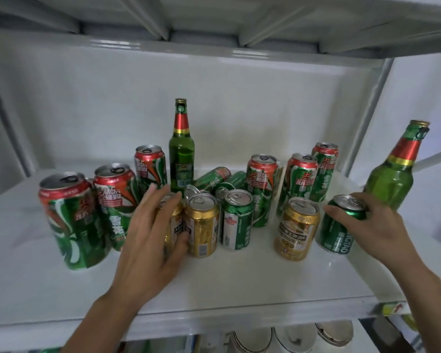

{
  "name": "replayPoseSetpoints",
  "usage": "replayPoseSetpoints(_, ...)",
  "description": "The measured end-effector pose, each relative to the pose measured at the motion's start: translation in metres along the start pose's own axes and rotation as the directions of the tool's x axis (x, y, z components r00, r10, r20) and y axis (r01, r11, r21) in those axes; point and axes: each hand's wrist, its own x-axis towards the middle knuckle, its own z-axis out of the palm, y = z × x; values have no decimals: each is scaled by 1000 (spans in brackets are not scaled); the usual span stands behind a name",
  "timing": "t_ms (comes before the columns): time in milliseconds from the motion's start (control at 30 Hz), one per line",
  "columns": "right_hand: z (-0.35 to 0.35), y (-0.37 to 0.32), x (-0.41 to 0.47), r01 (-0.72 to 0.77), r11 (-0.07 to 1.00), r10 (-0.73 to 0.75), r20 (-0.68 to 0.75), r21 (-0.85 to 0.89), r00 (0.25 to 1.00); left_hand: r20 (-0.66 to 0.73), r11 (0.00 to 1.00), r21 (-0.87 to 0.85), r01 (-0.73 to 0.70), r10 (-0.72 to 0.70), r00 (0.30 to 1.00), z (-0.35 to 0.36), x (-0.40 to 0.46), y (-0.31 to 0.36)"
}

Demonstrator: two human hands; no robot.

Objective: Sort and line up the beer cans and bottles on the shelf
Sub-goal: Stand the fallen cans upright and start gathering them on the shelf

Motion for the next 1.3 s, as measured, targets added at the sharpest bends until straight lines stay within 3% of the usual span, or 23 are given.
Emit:
replayPoseSetpoints(100,6,-4,-5,-30,998,32,-42,50,999,-17,997,9,-77,77,997,-6,10,8)
replayPoseSetpoints(233,9,-1,-13,-41,992,44,-25,117,999,8,996,-83,24,-24,1000,-22,53,34)
replayPoseSetpoints(367,20,-1,-41,-26,922,33,-12,385,999,189,998,-17,66,-61,980,-22,123,40)
replayPoseSetpoints(433,28,-2,-55,-2,874,14,-22,486,1000,366,994,43,104,-113,924,-8,160,30)
replayPoseSetpoints(533,34,5,-57,8,871,14,-41,491,999,640,976,181,119,-209,739,23,202,15)
replayPoseSetpoints(600,36,12,-56,-4,878,24,-35,480,999,725,957,274,94,-270,634,44,220,7)
replayPoseSetpoints(767,37,20,-52,29,876,-19,-25,481,1000,776,912,410,-25,-335,534,92,251,-15)
replayPoseSetpoints(1167,42,30,-47,6,916,3,-21,401,1000,794,889,451,-75,-361,490,170,261,-45)
replayPoseSetpoints(1300,42,32,-46,0,914,13,-28,406,1000,813,889,453,-63,-384,438,176,264,-41)
